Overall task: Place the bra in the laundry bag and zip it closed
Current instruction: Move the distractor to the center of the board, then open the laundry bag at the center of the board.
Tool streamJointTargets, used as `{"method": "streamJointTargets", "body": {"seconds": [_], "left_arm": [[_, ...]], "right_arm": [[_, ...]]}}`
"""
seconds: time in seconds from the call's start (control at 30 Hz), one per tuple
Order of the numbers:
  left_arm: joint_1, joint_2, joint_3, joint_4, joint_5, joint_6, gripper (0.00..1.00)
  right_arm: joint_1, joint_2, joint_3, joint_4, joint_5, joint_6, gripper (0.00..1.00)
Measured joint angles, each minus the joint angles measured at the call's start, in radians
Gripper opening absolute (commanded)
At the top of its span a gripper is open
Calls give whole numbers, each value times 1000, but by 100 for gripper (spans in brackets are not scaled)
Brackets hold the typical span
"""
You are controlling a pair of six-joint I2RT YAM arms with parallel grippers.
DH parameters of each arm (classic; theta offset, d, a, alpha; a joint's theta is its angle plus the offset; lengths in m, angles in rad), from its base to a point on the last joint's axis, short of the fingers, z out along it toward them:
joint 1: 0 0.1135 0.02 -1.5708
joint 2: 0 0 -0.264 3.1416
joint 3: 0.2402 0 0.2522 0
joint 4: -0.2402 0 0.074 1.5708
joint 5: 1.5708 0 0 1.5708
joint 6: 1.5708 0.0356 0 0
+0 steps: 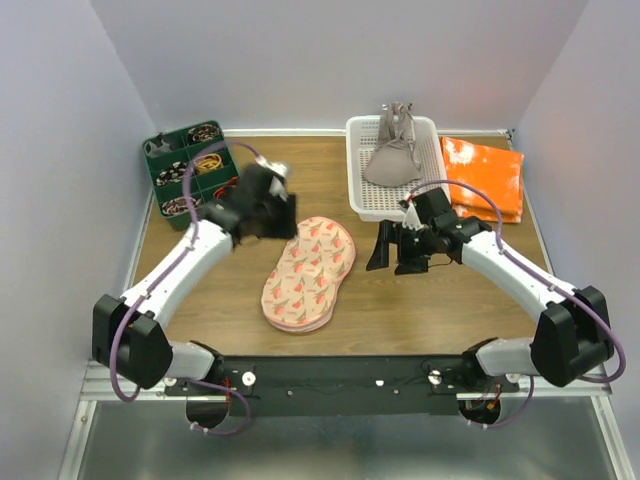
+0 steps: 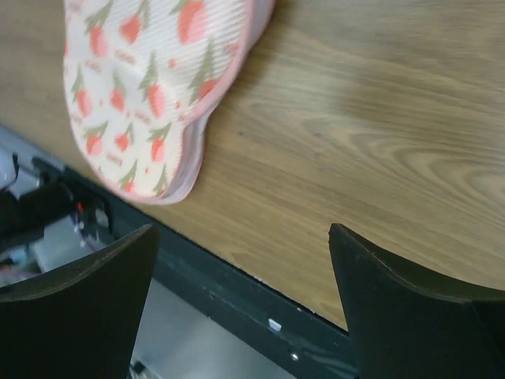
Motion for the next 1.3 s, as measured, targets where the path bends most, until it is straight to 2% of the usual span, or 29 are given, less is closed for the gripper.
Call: {"method": "streamJointTargets", "body": {"seconds": [0.07,0.17,0.33,0.43,0.6,0.83,0.93,0.97,1.17,1.23,1.27,1.3], "left_arm": [[-201,-12,-126,8,3,-69,67],[-319,-11,-214,4,0,-119,67],[-391,2,-250,18,-2,-154,64],[-470,57,-224,35,-6,-157,59],[-587,214,-144,70,-16,-160,58],[-630,386,-57,47,-135,-167,56],[-629,423,-19,17,-215,-169,47],[-630,428,-12,13,-231,-168,36],[-635,454,14,-13,-294,-171,9],[-640,455,14,-18,-301,-172,7],[-642,455,14,-19,-303,-171,0],[-645,455,14,-19,-303,-171,0]], "right_arm": [[0,-15,-8,-2,90,60,99],[-1,-60,6,-3,214,133,100],[-1,-164,96,0,463,251,100],[-4,-167,161,6,546,265,100],[-6,-141,211,4,614,273,100],[-14,-153,196,-1,624,285,100],[-15,-158,190,-1,624,284,100],[-16,-158,190,-1,624,282,100],[-18,-158,190,-1,624,278,100],[-18,-158,190,-1,624,278,100],[-18,-157,190,-1,624,277,100],[-18,-158,190,-1,624,277,100]]}}
